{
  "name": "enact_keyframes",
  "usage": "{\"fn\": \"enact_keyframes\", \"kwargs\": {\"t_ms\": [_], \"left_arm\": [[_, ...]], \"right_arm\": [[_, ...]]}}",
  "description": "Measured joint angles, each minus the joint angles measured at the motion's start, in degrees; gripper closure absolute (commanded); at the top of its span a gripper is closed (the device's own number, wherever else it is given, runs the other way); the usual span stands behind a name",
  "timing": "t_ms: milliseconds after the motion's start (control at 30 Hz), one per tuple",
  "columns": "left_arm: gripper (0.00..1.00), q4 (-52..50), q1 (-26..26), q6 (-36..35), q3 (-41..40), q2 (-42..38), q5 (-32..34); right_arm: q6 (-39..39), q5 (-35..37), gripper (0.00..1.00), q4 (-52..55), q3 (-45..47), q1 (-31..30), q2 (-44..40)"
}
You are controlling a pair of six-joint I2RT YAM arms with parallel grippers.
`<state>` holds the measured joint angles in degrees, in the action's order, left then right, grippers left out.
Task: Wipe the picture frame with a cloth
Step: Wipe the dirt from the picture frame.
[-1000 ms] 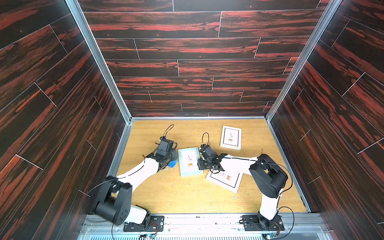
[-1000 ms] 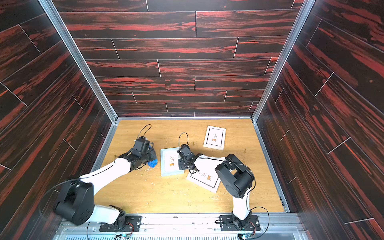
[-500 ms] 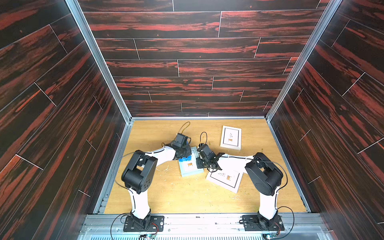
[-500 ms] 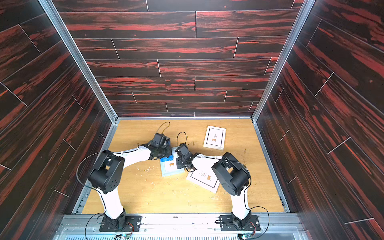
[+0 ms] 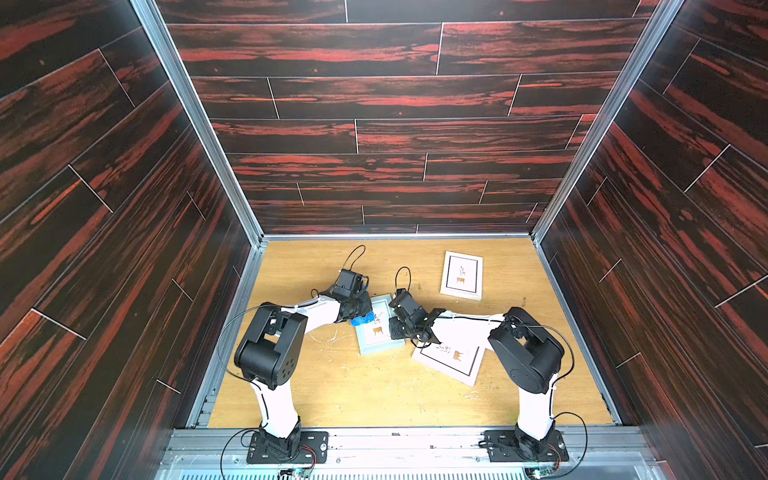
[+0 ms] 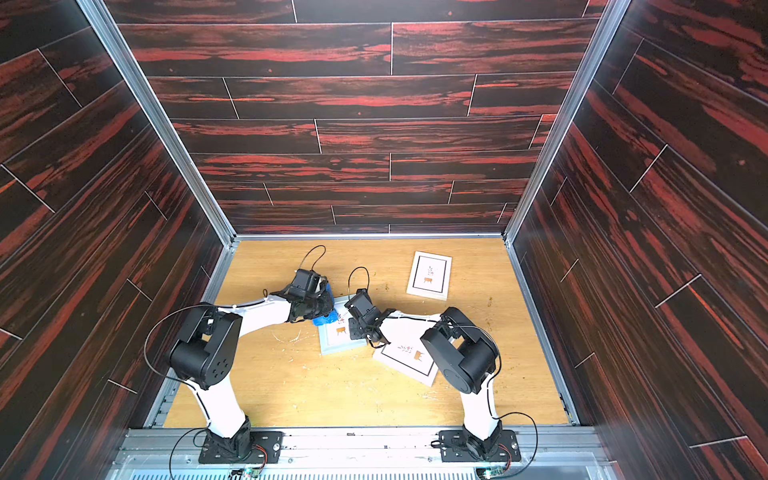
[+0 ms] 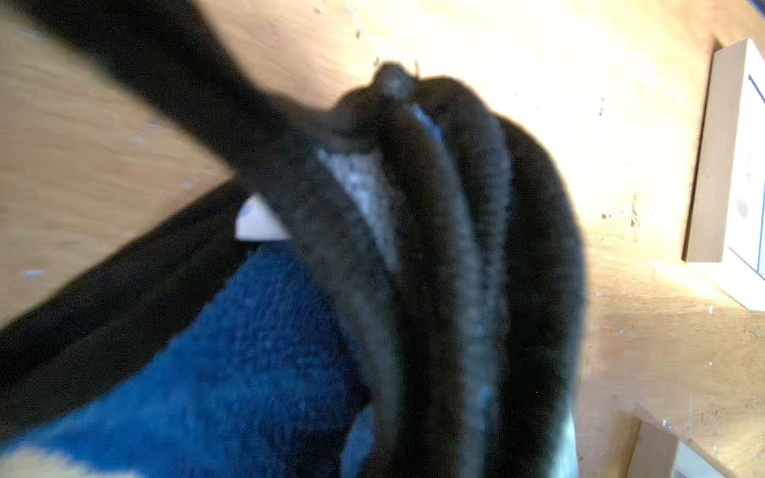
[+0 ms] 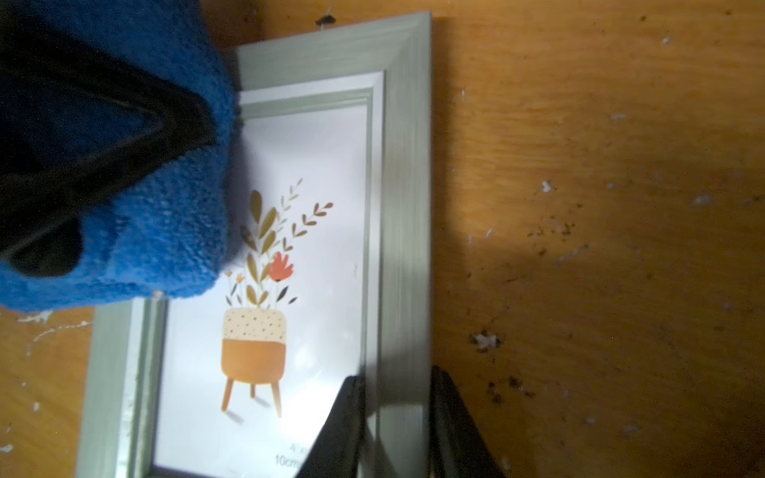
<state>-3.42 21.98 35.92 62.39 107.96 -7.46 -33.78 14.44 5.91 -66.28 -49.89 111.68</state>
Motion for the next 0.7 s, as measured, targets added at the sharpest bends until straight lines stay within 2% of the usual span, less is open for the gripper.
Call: {"fn": "enact_keyframes", "kwargs": {"t_ms": [133, 233, 500, 700], "left_arm": [[1.00, -0.42, 2.84, 0.98, 6.38, 4.83, -0.42], [1.00, 0.50, 3.58, 1.11, 6.73, 5.49, -0.50], [1.00, 0.00, -3.02, 0.55, 0.96, 0.50, -1.99], [1.00, -1.29, 0.94, 2.08, 6.91, 4.76, -1.81]], "right_arm": [[-1.75, 1.14, 1.00, 0.04, -0.66, -0.13, 0.61], [-2.47, 1.55, 1.00, 0.09, -0.66, -0.17, 0.68], [-3.21, 1.20, 1.00, -0.87, -0.66, -0.31, 0.83], [-4.15, 2.16, 1.00, -0.57, -0.74, -0.37, 0.85]]}}
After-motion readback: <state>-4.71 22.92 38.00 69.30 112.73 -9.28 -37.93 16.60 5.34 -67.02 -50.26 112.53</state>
